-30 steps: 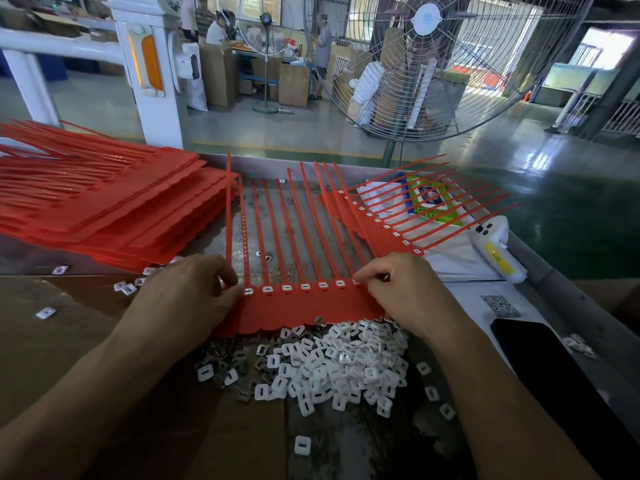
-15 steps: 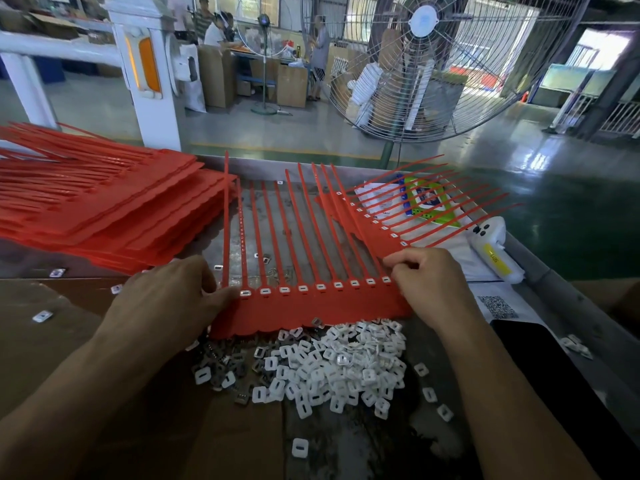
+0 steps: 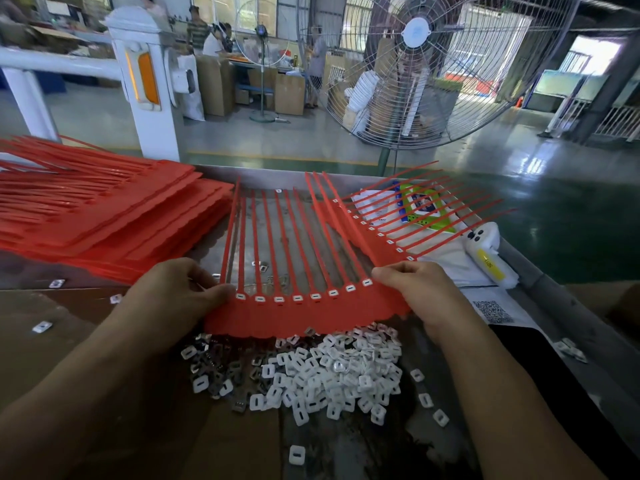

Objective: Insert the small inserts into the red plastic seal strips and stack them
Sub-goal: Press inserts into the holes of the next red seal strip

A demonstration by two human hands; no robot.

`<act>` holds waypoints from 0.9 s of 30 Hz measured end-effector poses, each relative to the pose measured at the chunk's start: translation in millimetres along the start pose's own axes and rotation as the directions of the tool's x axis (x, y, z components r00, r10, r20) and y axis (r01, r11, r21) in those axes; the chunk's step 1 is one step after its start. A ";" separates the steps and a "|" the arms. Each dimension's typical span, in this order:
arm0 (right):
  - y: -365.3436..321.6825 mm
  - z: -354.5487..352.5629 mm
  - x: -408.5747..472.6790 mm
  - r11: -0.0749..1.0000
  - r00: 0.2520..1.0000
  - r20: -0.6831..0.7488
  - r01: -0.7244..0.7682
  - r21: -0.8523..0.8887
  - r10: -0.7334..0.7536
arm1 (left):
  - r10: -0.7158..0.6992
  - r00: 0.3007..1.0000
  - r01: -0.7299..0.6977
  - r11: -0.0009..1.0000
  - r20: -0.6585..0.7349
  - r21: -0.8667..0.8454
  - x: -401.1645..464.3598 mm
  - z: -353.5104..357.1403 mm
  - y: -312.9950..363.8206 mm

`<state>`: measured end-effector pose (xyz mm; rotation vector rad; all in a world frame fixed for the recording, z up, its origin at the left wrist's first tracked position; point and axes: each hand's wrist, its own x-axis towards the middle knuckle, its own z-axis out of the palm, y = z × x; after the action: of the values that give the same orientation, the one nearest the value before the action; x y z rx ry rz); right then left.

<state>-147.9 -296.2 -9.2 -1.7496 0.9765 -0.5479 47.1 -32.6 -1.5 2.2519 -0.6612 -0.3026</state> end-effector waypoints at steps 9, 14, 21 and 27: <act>-2.4 6.1 0.9 0.993 0.995 0.062 0.077 0.088 -0.083 | -0.010 0.982 0.053 0.973 0.188 -0.226 4.4 -3.6 -3.7; -5.7 4.8 0.8 0.973 0.976 0.038 0.211 0.090 -0.215 | 0.013 0.965 0.056 0.966 0.264 -0.252 7.6 -5.0 -5.8; -8.7 1.8 -2.1 0.953 0.961 -0.035 0.277 0.122 -0.275 | 0.063 0.964 0.034 0.935 0.259 -0.352 3.1 -6.9 -0.2; -8.6 -8.4 -2.2 0.957 0.966 -0.042 0.257 0.134 -0.254 | 0.096 0.949 0.027 0.925 0.301 -0.378 1.2 -4.5 2.8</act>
<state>-152.3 -297.8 2.1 -1.7570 0.7132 -0.7856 48.9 -32.2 3.7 1.8329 -0.7351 -0.7217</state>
